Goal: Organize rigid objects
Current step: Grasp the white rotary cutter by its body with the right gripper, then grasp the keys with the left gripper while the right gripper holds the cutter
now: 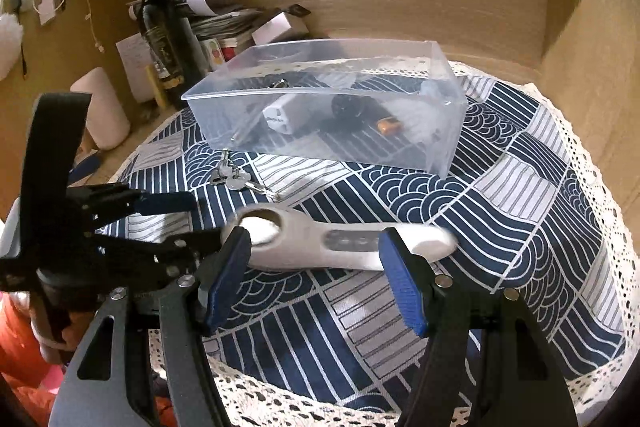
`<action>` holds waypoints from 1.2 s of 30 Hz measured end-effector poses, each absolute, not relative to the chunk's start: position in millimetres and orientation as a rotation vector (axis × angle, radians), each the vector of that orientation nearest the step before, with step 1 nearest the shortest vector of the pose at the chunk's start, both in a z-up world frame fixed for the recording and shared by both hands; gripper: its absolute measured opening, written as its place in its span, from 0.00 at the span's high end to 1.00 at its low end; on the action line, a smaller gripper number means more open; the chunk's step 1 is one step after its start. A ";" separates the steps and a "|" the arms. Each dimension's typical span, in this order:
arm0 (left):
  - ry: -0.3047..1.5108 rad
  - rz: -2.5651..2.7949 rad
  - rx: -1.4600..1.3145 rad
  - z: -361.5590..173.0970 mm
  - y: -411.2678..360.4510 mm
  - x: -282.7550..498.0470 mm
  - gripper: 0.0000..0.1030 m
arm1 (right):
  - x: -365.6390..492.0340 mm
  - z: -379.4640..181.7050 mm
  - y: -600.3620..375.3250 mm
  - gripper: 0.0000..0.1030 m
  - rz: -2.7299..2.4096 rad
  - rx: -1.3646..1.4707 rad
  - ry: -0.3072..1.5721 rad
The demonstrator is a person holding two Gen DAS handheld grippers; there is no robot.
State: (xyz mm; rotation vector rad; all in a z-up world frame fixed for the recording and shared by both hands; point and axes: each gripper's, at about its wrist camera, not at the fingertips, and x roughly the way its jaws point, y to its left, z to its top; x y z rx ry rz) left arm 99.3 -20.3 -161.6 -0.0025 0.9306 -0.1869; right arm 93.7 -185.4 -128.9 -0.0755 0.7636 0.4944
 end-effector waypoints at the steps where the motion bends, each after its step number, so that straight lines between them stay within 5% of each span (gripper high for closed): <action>1: 0.926 -0.184 -0.009 -160.0 -18.5 97.6 0.40 | 94.3 -130.2 -184.7 0.39 0.500 -0.074 0.768; 11: 0.947 -0.070 -0.109 -153.1 41.0 96.8 0.40 | 106.4 -138.2 -150.8 0.36 0.502 -0.174 0.753; 25: 1.003 -0.110 -0.032 -159.3 17.8 144.5 0.40 | 103.6 -137.1 -158.1 0.41 0.463 -0.195 0.700; 32: 1.027 -0.130 -0.052 -165.8 4.1 163.3 0.22 | 108.1 -136.6 -173.3 0.41 0.447 -0.171 0.700; 34: 1.019 -0.116 -0.045 -167.2 0.4 167.0 0.22 | 110.0 -136.9 -176.3 0.41 0.444 -0.168 0.700; 36: 1.000 -0.125 -0.023 -166.5 -5.0 166.9 0.33 | 111.5 -136.6 -179.1 0.41 0.442 -0.164 0.700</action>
